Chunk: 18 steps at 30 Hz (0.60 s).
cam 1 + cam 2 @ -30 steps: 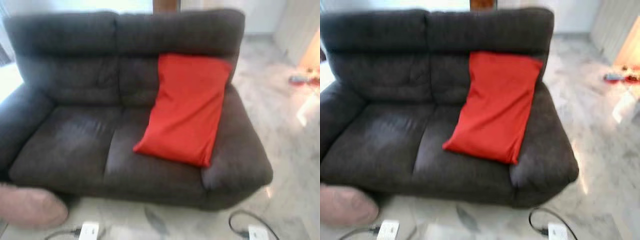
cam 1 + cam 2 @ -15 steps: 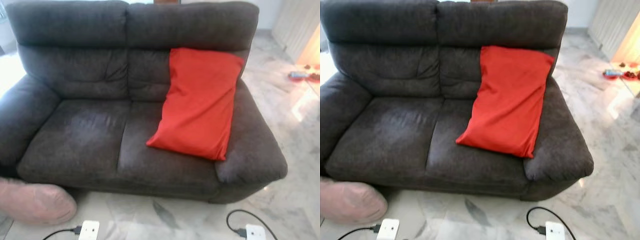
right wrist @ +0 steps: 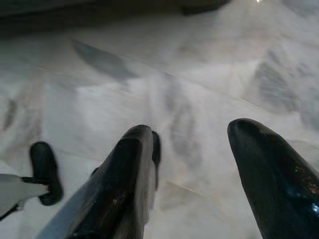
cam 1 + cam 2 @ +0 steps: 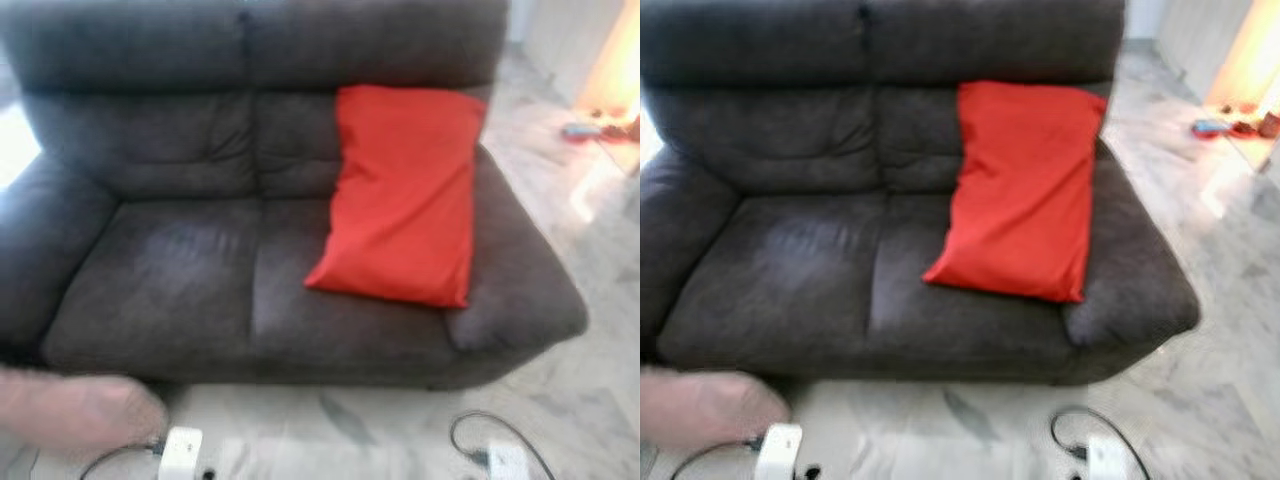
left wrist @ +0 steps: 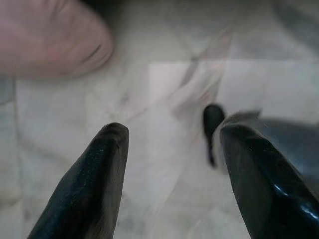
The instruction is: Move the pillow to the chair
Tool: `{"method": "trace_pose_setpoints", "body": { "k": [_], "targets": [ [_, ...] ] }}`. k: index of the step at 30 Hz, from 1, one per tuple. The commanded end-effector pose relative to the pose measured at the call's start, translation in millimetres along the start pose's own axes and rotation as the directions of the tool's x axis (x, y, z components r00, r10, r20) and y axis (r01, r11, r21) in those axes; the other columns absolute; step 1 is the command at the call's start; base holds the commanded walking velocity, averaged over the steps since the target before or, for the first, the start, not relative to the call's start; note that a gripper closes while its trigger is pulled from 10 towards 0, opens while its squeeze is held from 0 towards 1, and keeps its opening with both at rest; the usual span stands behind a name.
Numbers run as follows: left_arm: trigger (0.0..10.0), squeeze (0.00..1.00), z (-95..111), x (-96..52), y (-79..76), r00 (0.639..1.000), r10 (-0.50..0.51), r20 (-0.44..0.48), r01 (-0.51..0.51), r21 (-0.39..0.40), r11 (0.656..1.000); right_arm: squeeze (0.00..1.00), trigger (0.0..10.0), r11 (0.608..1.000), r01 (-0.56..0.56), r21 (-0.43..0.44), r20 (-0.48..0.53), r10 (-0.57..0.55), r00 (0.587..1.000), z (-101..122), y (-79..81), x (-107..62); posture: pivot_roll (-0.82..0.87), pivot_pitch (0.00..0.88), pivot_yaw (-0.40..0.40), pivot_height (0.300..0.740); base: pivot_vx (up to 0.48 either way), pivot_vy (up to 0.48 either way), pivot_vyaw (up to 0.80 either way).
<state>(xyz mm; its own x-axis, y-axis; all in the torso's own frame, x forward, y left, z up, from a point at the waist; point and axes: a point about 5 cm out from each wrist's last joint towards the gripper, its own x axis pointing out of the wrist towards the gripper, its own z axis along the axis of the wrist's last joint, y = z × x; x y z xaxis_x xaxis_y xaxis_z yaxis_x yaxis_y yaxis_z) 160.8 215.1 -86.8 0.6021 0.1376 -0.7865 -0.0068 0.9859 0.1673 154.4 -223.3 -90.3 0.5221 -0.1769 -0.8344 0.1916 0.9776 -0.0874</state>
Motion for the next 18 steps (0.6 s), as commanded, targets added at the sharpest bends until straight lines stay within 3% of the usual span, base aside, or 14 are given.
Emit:
{"method": "trace_pose_setpoints", "body": {
  "k": [1,18],
  "targets": [
    [10.0,0.00,-4.1,-0.9,-2.0,1.000,-0.003,-0.014,0.003,0.000,1.000,0.00,10.0,1.000,0.015,0.000,-0.023,-0.015,1.000,-7.9,-6.3,-1.7,0.07,0.079,0.010,0.740,0.000,0.326,0.00],
    [10.0,0.00,-4.4,-0.9,-2.3,1.000,-0.004,-0.015,0.004,-0.004,1.000,0.00,10.0,1.000,0.000,-0.003,-0.014,0.000,1.000,-7.3,-5.5,-1.8,0.07,0.082,0.007,0.740,0.000,0.322,0.00]
  ]
}}
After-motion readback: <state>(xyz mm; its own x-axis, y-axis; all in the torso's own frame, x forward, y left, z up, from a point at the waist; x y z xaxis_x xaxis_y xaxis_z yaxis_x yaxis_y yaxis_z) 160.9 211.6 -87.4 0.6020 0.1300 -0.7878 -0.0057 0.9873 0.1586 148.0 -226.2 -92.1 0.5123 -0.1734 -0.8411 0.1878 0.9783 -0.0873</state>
